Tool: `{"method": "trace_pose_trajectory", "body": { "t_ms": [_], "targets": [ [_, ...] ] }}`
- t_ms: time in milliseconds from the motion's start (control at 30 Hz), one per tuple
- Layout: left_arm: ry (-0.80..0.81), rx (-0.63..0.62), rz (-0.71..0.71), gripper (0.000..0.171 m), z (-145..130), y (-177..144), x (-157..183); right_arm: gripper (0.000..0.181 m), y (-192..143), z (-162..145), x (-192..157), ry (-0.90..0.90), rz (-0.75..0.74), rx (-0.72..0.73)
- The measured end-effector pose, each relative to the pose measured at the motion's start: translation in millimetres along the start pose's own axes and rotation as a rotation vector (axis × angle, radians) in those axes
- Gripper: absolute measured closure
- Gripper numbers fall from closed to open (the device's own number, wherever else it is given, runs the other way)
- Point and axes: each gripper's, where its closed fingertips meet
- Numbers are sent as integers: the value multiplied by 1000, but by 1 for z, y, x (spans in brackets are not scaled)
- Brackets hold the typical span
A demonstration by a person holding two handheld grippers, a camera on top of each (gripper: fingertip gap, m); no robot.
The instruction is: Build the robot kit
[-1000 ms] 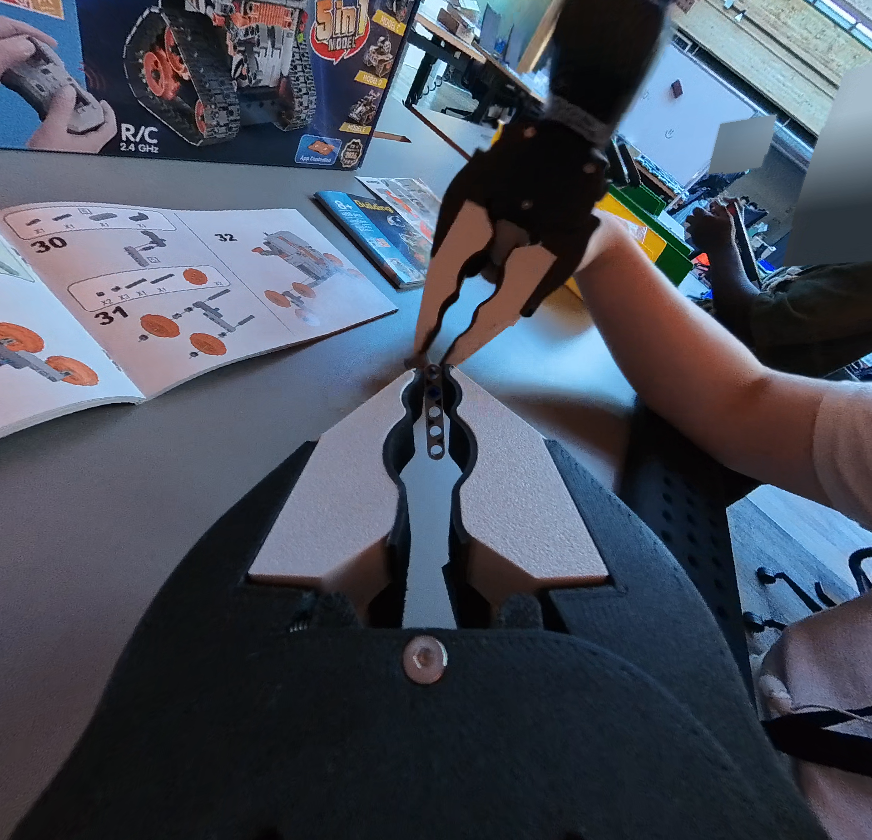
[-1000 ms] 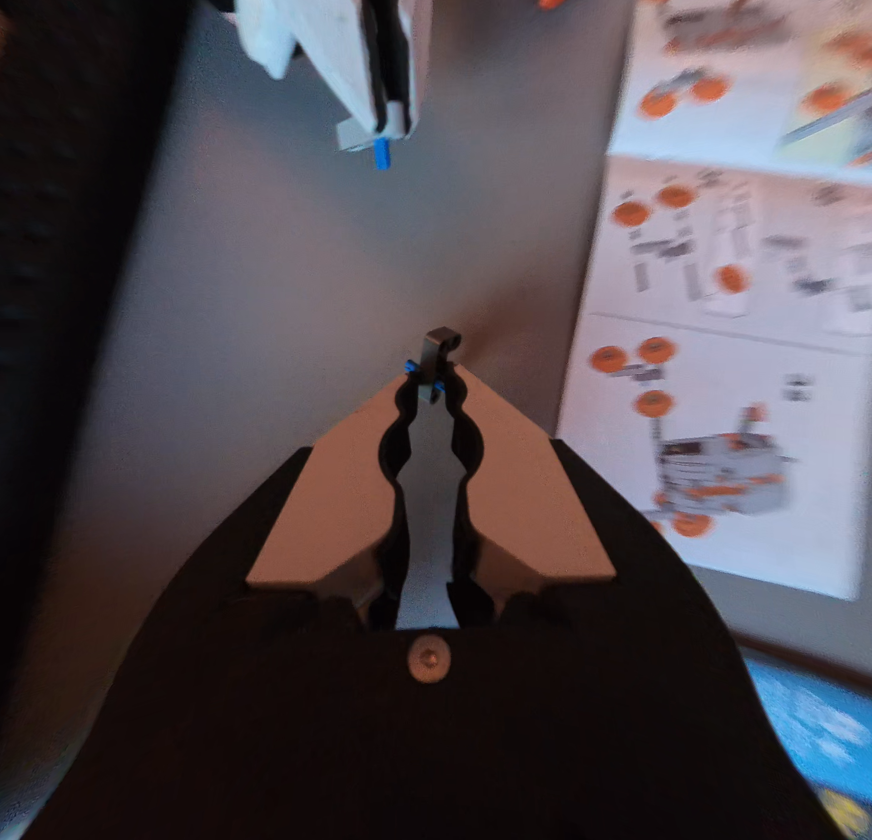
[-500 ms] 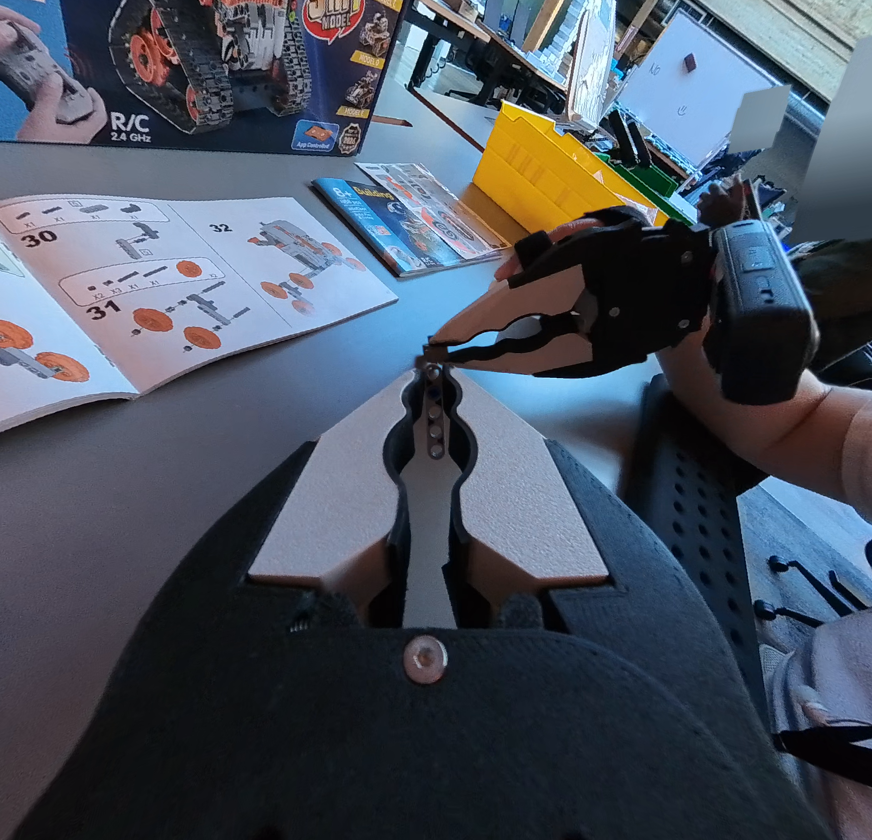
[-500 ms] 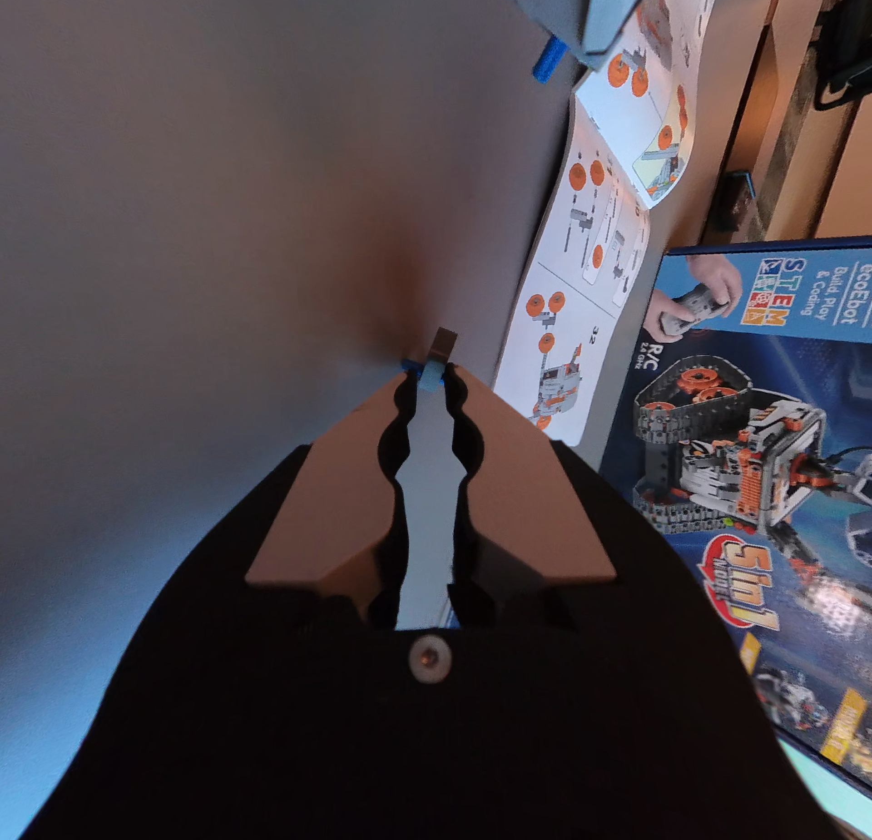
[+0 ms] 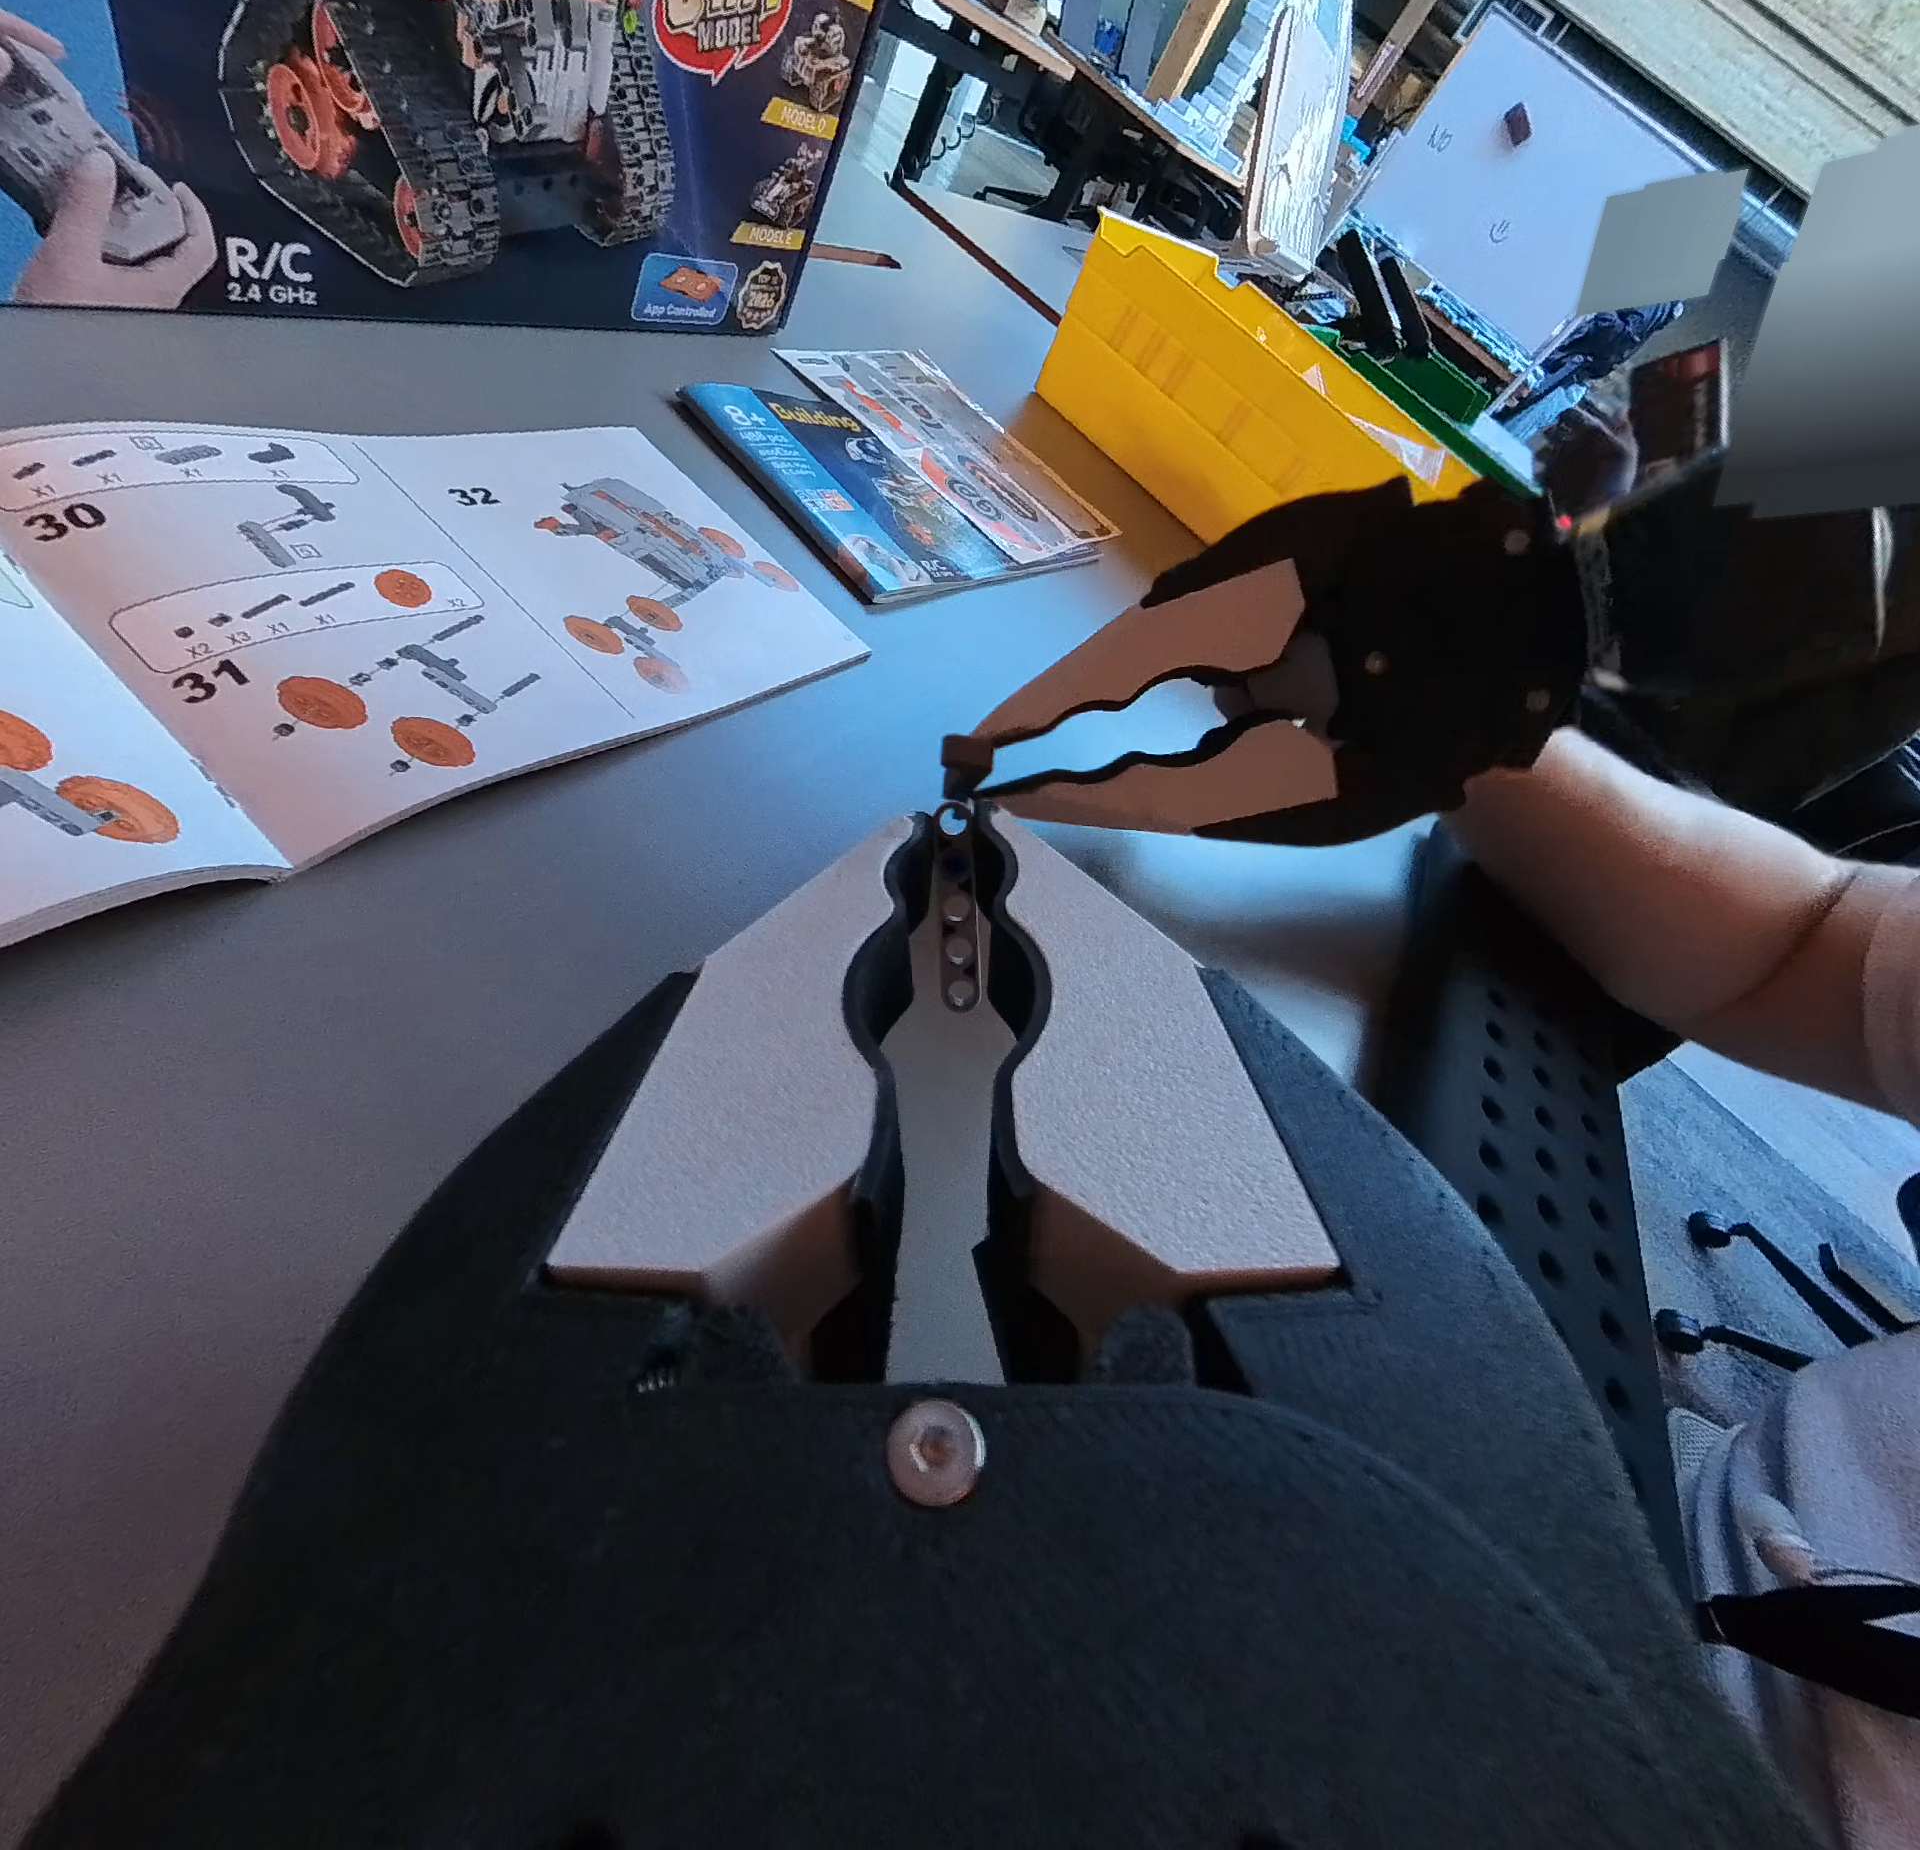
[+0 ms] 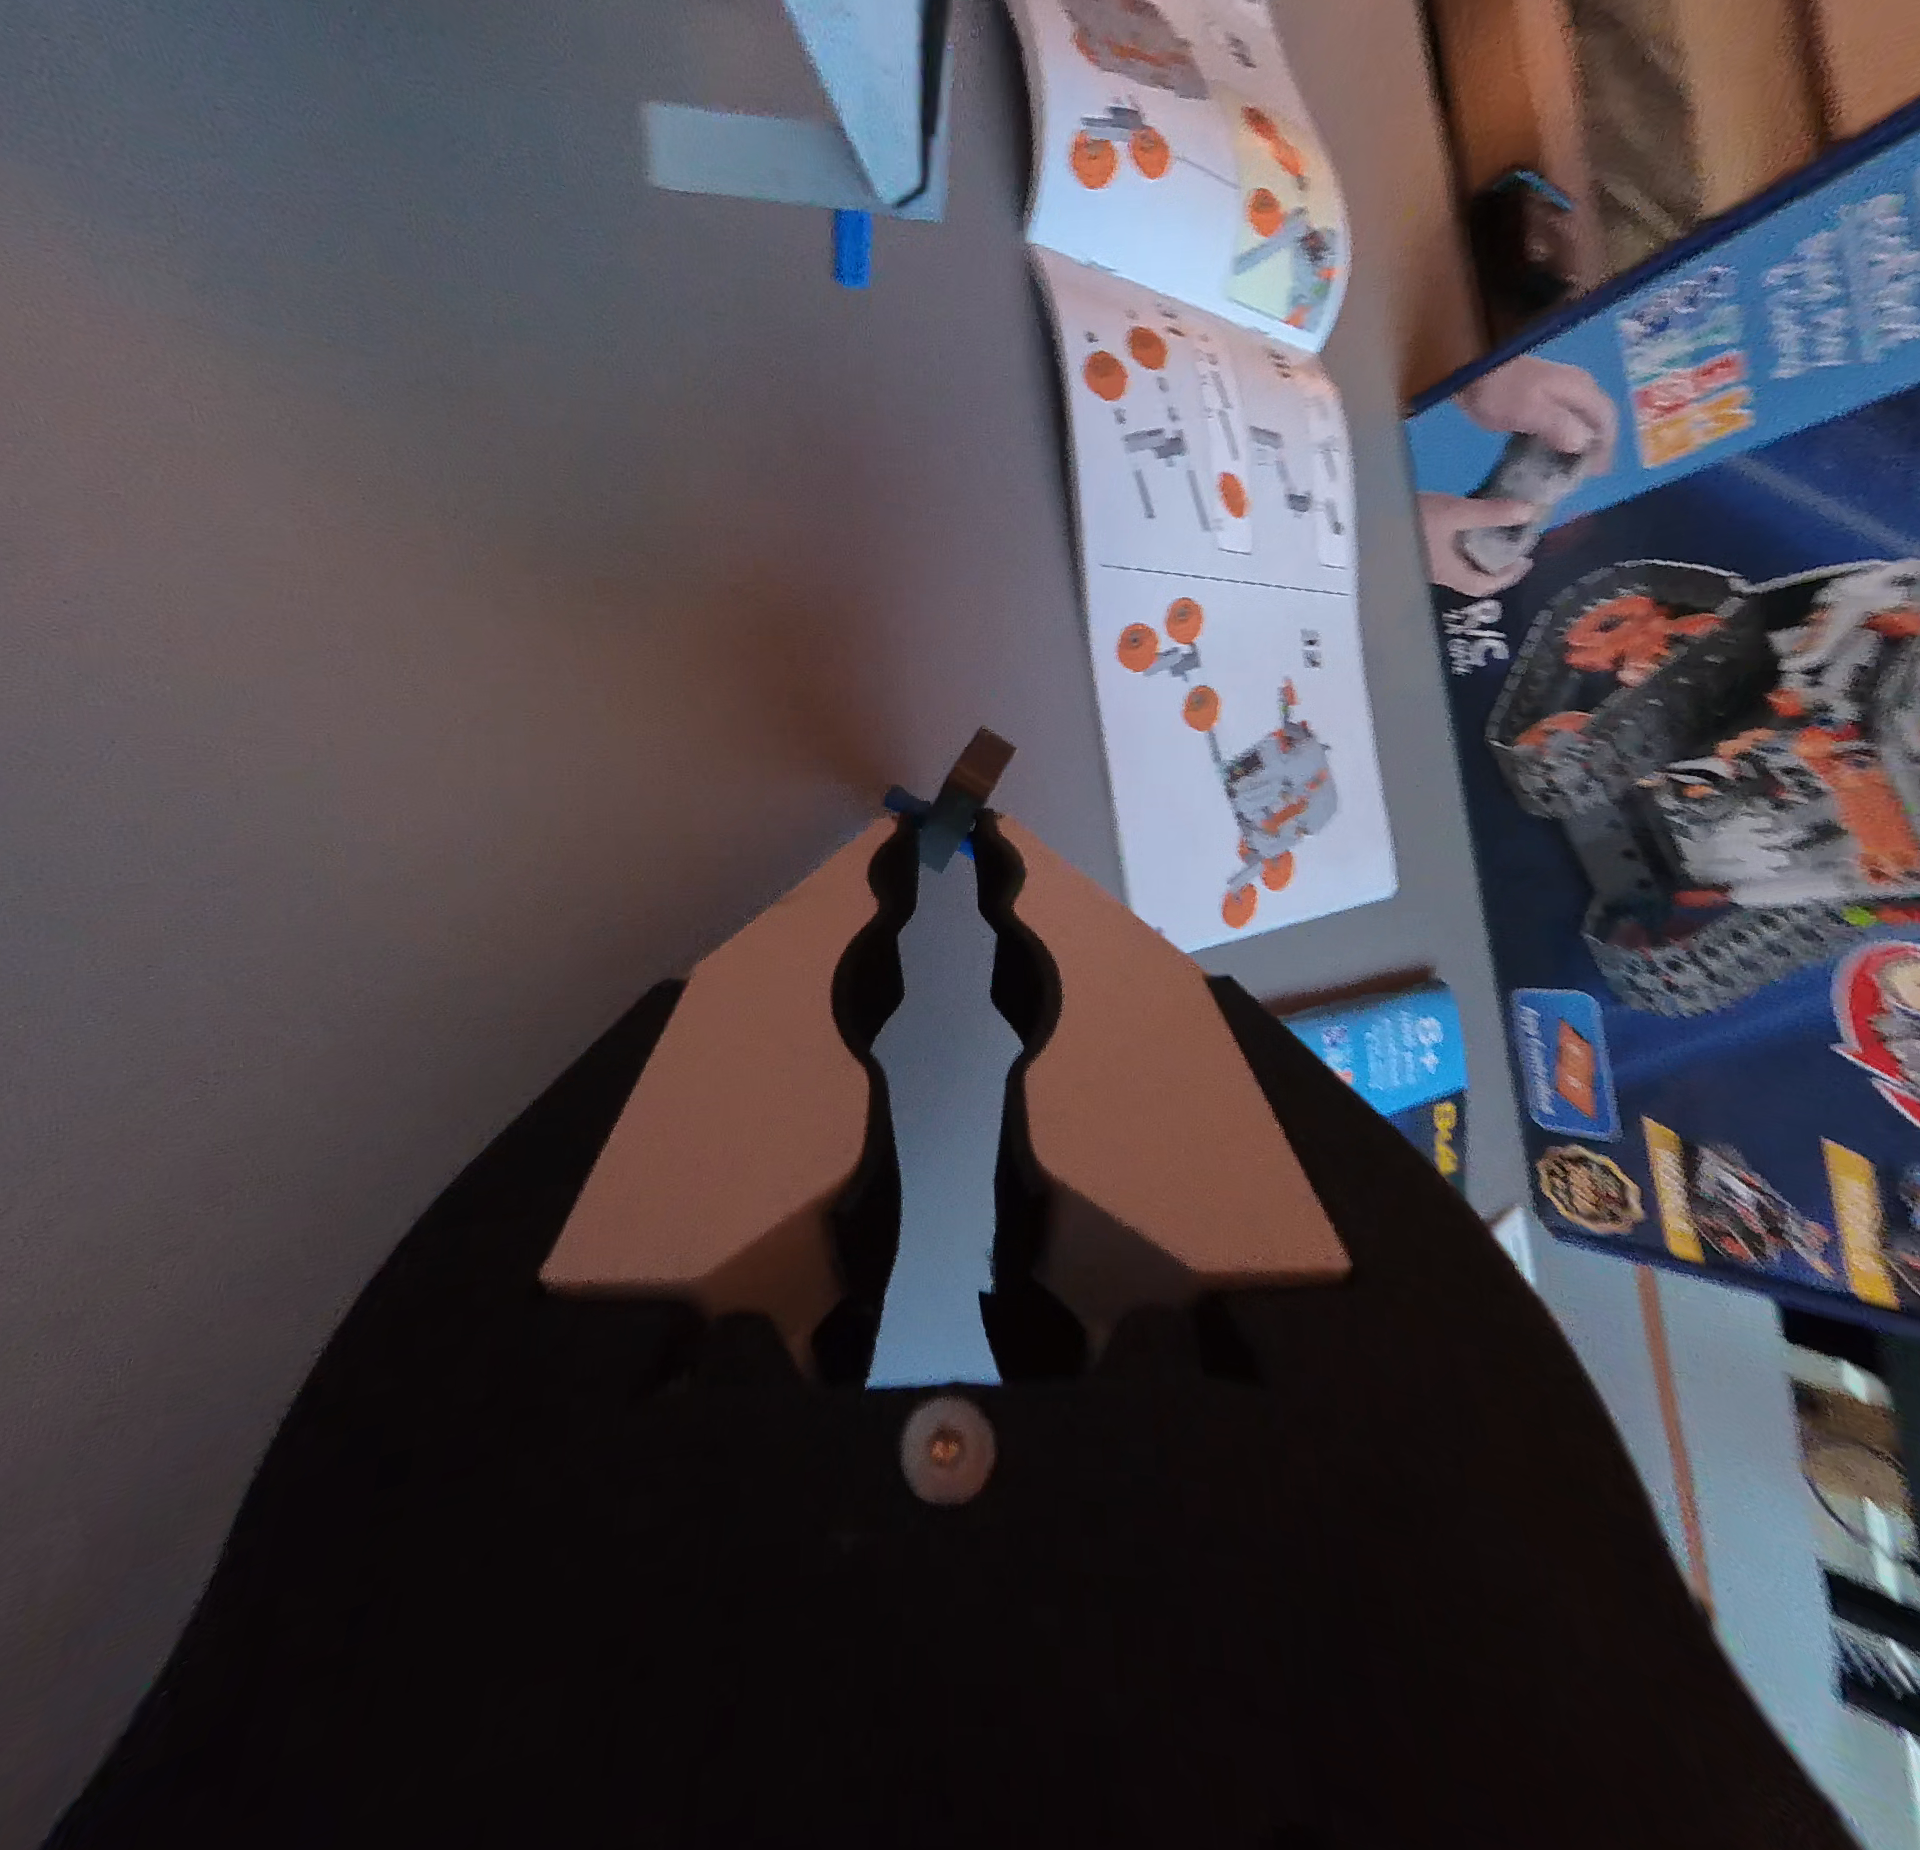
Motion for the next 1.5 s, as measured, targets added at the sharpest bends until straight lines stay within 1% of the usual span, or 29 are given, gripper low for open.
{"method": "trace_pose_trajectory", "body": {
  "t_ms": [100, 167, 300, 367, 400, 633, 933, 1000, 1067, 1133, 1167, 1200, 1267, 1300, 1367, 1433, 1467, 1500],
  "targets": [
    [3, -6, -4, 166, -1, 1, 1, 171, 8, -5, 4, -3, -126, -59],
    [7, -11, -6, 166, -2, 1, 2, 171, 10, -5, 5, -5, -179, -78],
    [6, -20, 9, 166, -4, 1, -1, 170, 7, -1, -3, -21, -209, -89],
    [-1, -21, 7, 166, -5, 1, 0, 164, 6, -1, -8, -40, -216, -99],
    [1, -21, 5, 166, -4, 2, 0, 166, 5, -1, -10, -60, -220, -99],
    [8, -24, 3, 166, -5, 2, 2, 165, -4, 2, -22, -1, -194, -83],
    [4, -22, 6, 166, -5, 1, 1, 161, -11, 10, -40, 197, -73, 4],
    [5, -24, 3, 166, -5, 1, 2, 161, -13, 15, -46, 239, -12, 44],
    [5, -24, 3, 166, -5, 1, 2, 159, -17, 20, -48, 342, 75, 96],
    [1, -20, 0, 166, -4, 1, 2, 158, -26, 28, -41, 490, 199, 184],
    [-2, -19, -1, 167, -4, 1, 2, 157, -32, 32, -38, 526, 294, 240],
    [-6, -21, -4, 167, -4, 1, 2, 157, -37, 34, -34, 528, 373, 293],
    [-8, -23, -9, 166, -5, 2, 3, 152, -45, 32, -29, 459, 531, 385],
    [-5, -25, -10, 166, -5, 2, 4, 150, -46, 28, -29, 432, 607, 398],
    [3, -30, -10, 166, -6, 2, 4, 146, -39, 18, -25, 405, 726, 378],
    [7, -33, -9, 166, -7, 2, 4, 146, -27, 15, -16, 386, 788, 373],
    [7, -32, -7, 166, -7, 2, 3, 148, -27, 16, -18, 382, 868, 373],
    [5, -31, -5, 166, -7, 2, 3, 148, -24, 15, -20, 396, 938, 343]
  ]
}}
Point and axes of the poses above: each gripper's, where its closed fingertips meet, y out along the fingers, z out of its top, x = y × z across the jaws, and after that the axes turned 7 degrees about x, right-handed
